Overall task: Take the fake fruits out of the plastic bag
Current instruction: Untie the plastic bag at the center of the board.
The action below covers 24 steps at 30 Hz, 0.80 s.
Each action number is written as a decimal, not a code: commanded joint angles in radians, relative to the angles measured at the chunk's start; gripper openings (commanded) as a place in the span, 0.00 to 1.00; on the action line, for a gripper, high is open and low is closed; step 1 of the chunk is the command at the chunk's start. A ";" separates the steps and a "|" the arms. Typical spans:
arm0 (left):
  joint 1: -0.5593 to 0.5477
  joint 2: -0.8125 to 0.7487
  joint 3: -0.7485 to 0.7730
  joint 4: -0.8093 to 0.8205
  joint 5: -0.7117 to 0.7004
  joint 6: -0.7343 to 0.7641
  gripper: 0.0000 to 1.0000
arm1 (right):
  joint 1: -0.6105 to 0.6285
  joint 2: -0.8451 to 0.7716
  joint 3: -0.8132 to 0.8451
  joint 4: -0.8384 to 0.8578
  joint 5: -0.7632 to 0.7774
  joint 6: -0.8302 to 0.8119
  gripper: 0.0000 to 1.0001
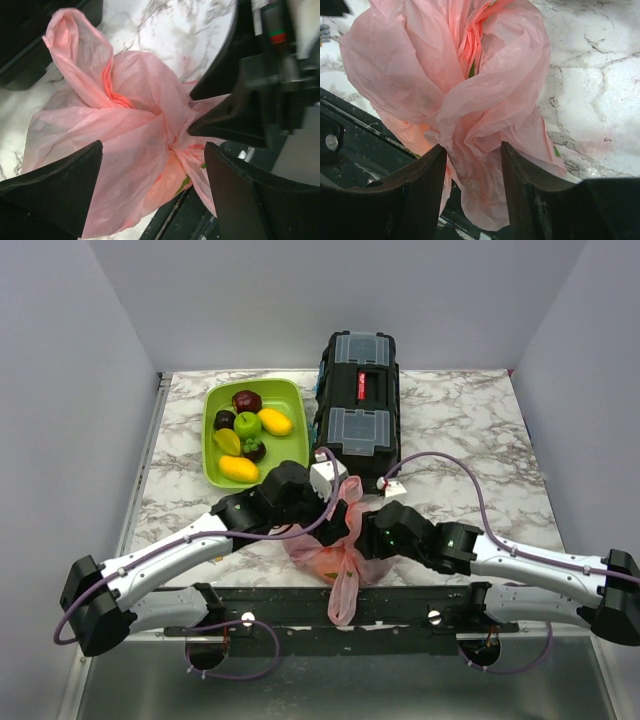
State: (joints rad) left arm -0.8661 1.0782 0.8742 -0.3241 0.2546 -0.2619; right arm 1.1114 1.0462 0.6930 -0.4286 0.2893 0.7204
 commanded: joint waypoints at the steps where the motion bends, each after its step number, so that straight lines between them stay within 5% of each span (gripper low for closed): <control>1: -0.062 0.076 -0.018 0.016 -0.227 0.001 0.78 | -0.002 -0.029 0.019 0.001 0.053 -0.010 0.51; 15: -0.092 0.201 -0.060 0.105 -0.196 -0.033 0.57 | -0.002 -0.044 -0.005 0.068 0.021 0.044 0.51; 24: -0.092 0.170 -0.044 0.104 -0.201 -0.023 0.04 | -0.002 0.153 0.097 0.048 0.083 0.080 0.49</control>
State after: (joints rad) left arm -0.9512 1.2781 0.8207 -0.2443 0.0715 -0.2855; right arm 1.1114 1.1358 0.7277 -0.3622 0.3141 0.7631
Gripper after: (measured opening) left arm 0.180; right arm 0.510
